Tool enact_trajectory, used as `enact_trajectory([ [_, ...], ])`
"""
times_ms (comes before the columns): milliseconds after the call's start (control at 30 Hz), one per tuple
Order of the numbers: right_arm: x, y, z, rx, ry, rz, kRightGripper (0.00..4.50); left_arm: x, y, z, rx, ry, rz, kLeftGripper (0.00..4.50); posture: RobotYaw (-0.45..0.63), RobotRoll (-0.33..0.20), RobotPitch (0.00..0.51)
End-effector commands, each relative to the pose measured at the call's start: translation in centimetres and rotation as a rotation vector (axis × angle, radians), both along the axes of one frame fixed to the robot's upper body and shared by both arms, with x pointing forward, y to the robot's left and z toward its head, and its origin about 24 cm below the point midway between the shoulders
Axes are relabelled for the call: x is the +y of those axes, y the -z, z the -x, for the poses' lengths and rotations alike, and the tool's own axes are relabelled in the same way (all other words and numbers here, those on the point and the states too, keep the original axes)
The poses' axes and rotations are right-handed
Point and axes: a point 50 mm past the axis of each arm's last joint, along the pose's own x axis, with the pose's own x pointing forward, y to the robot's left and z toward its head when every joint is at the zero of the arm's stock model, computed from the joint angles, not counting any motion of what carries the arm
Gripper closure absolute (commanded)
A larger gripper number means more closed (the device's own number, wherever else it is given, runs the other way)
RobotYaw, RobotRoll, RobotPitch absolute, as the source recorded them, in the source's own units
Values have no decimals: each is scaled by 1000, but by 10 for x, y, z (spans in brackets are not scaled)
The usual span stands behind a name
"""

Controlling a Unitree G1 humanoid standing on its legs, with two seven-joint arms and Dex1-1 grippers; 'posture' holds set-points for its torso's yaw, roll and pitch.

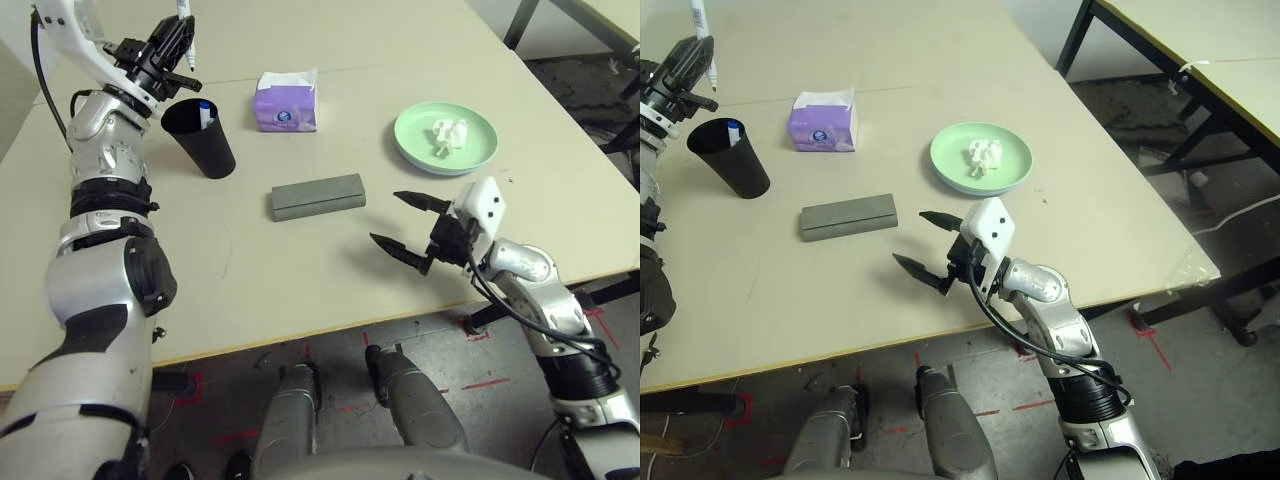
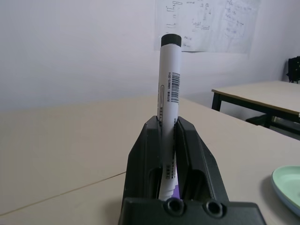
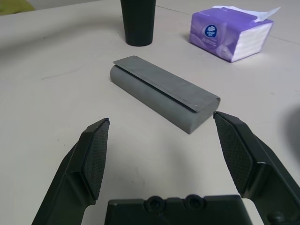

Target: Organize and tidy the items on the table.

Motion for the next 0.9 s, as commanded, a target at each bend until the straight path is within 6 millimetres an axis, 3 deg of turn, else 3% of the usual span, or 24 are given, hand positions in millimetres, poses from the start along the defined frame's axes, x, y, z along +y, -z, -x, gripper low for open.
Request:
enact_trajectory([
  [33,-3,0,2,3,9,3,0,16,9,7,25,-54,-8,4213,-225,0,210],
  [333,1,-1,-4,10,-12,-19,0,33,23,18,72,-110,-78,4213,-200,0,213],
  [900,-2,-6,1,0,-24,-1,0,15,40,10,87,-81,-48,4213,-226,0,209],
])
